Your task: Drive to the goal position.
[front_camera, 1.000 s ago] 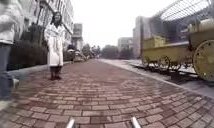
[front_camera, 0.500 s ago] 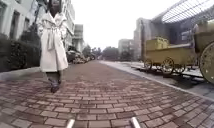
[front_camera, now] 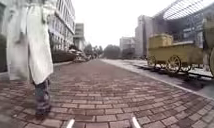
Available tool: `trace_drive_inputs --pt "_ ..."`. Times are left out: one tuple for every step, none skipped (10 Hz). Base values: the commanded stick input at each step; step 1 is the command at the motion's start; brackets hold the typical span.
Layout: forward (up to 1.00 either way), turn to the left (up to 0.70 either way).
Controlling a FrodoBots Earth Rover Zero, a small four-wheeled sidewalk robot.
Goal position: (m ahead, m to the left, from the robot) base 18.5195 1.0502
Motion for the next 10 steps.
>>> trace_drive_inputs --pt "0.70 0.00" --pt "0.70 0.00" --pt "0.70 0.00" --pt "0.70 0.00" --pt "0.70 0.00" --pt "0.70 0.00" --pt "0.70 0.00" --pt "0.70 0.00" --pt "0.70 0.00" --pt "0.70 0.00"
